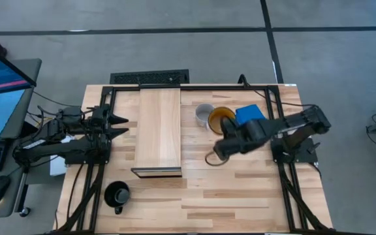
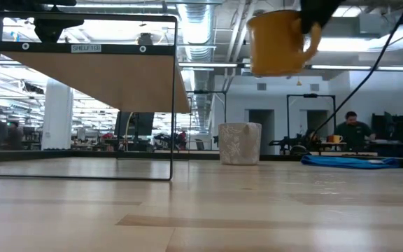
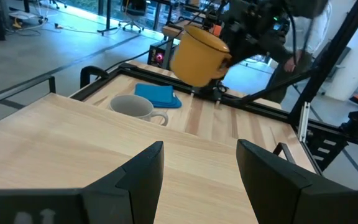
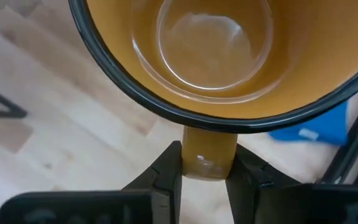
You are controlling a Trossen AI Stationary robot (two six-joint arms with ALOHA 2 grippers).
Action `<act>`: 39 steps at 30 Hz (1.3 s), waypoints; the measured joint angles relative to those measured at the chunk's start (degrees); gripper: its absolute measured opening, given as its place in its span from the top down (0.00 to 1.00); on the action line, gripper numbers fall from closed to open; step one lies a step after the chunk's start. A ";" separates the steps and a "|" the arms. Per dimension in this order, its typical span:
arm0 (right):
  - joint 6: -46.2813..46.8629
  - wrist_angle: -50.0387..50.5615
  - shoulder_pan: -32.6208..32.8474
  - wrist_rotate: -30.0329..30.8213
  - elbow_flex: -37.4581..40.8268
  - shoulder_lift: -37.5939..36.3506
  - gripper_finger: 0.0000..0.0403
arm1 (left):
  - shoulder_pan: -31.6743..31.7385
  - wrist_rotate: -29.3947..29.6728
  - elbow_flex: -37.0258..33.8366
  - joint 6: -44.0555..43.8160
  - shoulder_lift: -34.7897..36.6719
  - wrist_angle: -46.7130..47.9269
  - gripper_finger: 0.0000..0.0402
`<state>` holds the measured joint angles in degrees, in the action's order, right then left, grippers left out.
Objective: Stack small to large cups/mugs on shelf
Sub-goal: Put the yellow mug on the shelf
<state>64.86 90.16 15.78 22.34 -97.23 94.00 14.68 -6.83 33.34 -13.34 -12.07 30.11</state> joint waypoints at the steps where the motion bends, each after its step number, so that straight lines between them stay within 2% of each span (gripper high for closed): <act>1: -2.09 -0.03 -1.41 0.20 -0.22 0.00 0.75 | 0.00 0.00 0.00 0.00 0.02 0.00 0.52; 9: -18.90 -5.29 -12.44 0.73 -1.07 0.00 0.75 | -0.01 -0.02 0.00 0.00 0.01 0.00 0.52; 15: -31.44 -17.02 -19.47 -0.01 -1.07 0.00 0.75 | -0.01 -0.04 0.00 0.00 0.00 0.00 0.52; 19: -39.58 -24.54 -23.23 -3.80 -1.07 0.00 0.75 | -0.01 -0.08 -0.01 0.00 0.02 0.00 0.52; 27: -52.65 -32.85 -28.23 -12.12 -1.07 0.02 0.75 | -0.02 -0.13 0.00 0.00 0.02 0.00 0.52; 33: -62.60 -34.82 -30.13 -13.50 -1.07 0.02 0.75 | 0.00 0.12 0.00 0.02 0.02 -0.02 0.52; 39: -66.75 -34.93 -32.05 -17.74 -1.07 0.02 0.75 | -0.01 4.41 0.00 0.04 0.00 -0.02 0.52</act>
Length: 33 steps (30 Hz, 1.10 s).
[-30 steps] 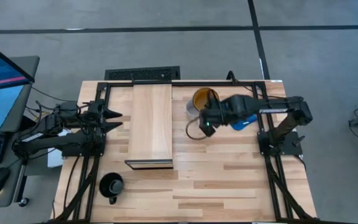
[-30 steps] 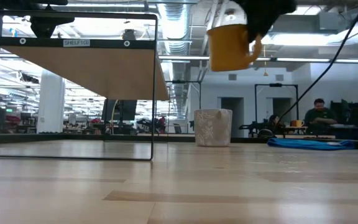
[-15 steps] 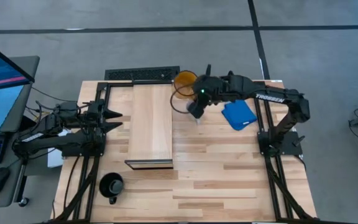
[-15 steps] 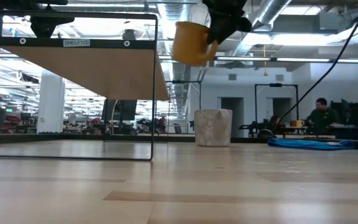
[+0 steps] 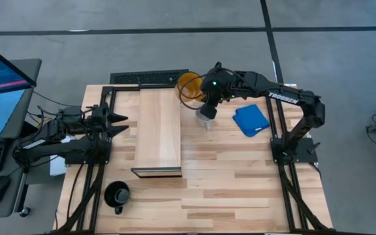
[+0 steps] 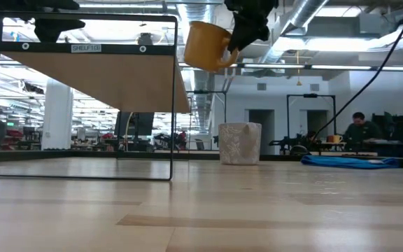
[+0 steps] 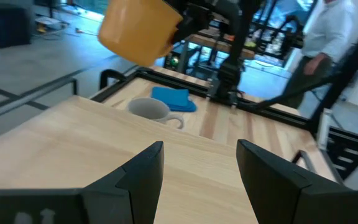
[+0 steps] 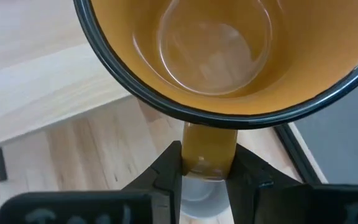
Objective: Stack small to large cups/mugs on shelf
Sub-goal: Put the yellow mug on the shelf
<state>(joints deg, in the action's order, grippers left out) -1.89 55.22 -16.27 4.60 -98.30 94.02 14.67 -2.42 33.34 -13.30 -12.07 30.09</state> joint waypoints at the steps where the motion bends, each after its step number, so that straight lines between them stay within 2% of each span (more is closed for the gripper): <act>1: -0.77 -0.04 -0.20 -0.04 0.00 0.00 0.75 | 0.00 0.57 -0.01 -0.01 0.01 0.00 0.52; 8: -2.76 -1.48 -0.38 -0.29 0.00 0.00 0.75 | -0.01 1.30 0.00 -0.02 0.02 0.00 0.52; 18: -2.89 -12.14 0.87 -4.78 -0.42 4.13 0.75 | -0.01 1.36 -0.01 -0.02 -0.01 0.00 0.52; 26: -4.70 -9.65 1.06 -4.62 -4.55 9.78 0.75 | -0.02 0.75 0.00 -0.84 0.01 0.54 0.52; 33: -8.42 -1.41 0.76 -4.77 -13.00 16.24 0.75 | -0.02 0.53 0.00 -0.98 0.02 0.48 0.52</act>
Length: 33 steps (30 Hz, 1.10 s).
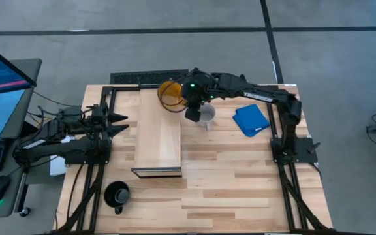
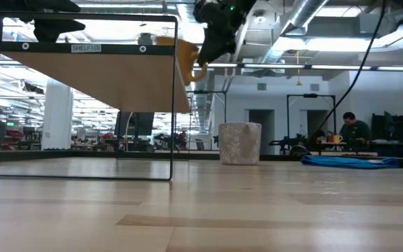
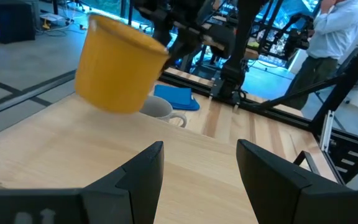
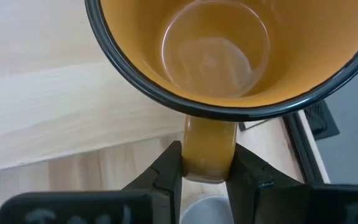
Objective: Stack small to large cups/mugs on shelf
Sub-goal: Put the yellow mug on the shelf
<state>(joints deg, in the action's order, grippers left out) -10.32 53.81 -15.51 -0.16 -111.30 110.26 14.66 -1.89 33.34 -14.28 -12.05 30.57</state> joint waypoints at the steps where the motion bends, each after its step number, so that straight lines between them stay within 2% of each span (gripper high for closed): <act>1: -0.52 0.91 0.00 0.00 -1.37 1.10 0.75 | 0.00 -0.02 0.00 -0.02 0.00 0.02 0.52; 7: -3.66 6.01 -0.13 -0.50 -9.34 5.93 0.75 | 0.00 -0.37 0.00 -0.30 -0.01 0.00 0.52; 11: -4.87 7.94 -1.08 -4.12 -12.54 8.05 0.75 | 0.00 -0.37 0.00 -0.39 0.00 0.00 0.52; 14: -5.80 8.51 -1.87 -4.70 -14.21 8.98 0.75 | 0.00 -0.37 0.00 -0.50 0.00 0.00 0.52; 20: -11.71 9.20 -3.26 -5.01 -14.76 9.11 0.75 | 0.00 -0.72 0.00 -0.57 -0.01 0.02 0.52; 26: -16.42 9.82 -4.33 -9.91 -14.76 9.11 0.75 | 0.00 -0.74 0.00 -0.57 -0.02 0.11 0.52; 33: -20.18 8.30 -4.09 -10.08 -14.76 9.11 0.75 | 0.00 -0.74 0.00 -0.60 -0.01 1.03 0.52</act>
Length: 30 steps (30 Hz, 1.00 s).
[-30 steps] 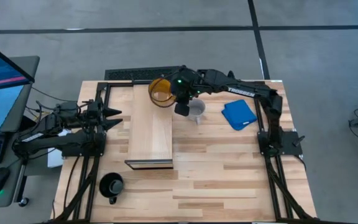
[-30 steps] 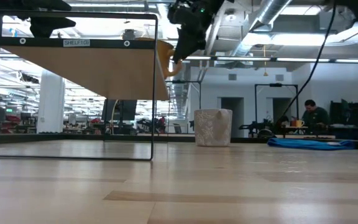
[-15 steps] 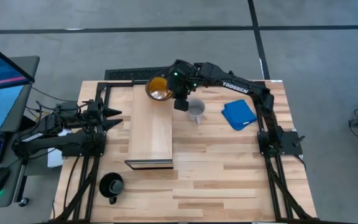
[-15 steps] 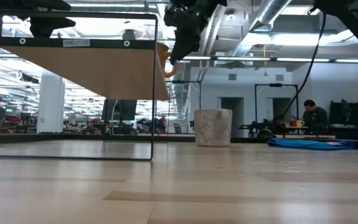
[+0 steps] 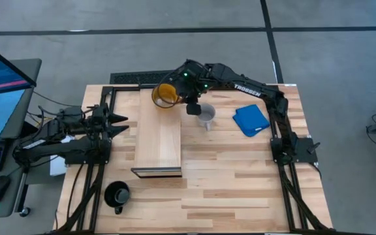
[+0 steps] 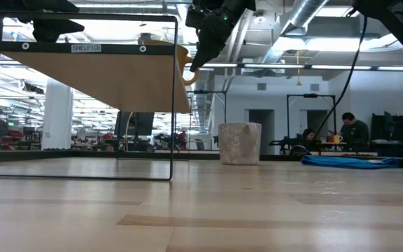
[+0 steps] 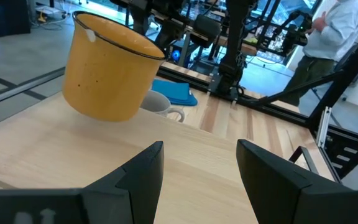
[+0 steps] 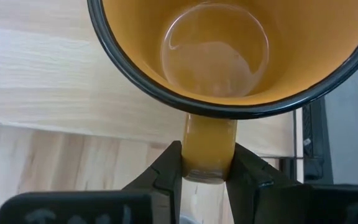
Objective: Stack small to large cups/mugs on shelf
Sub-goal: Put the yellow mug on the shelf
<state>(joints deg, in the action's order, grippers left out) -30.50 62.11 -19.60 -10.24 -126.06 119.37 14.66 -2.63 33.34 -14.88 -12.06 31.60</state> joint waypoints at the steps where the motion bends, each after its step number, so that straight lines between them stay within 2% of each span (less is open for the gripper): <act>1: 0.01 -0.36 0.00 -0.10 0.00 0.00 0.75 | 0.00 0.00 0.00 -0.12 0.00 0.00 0.52; 30: 4.09 -1.05 -0.32 0.01 0.83 0.00 0.75 | 0.00 0.02 0.00 -1.21 0.00 0.02 0.52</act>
<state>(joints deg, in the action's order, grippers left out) -26.41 61.06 -19.92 -10.23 -125.23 119.37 14.66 -2.61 33.34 -16.09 -12.06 31.62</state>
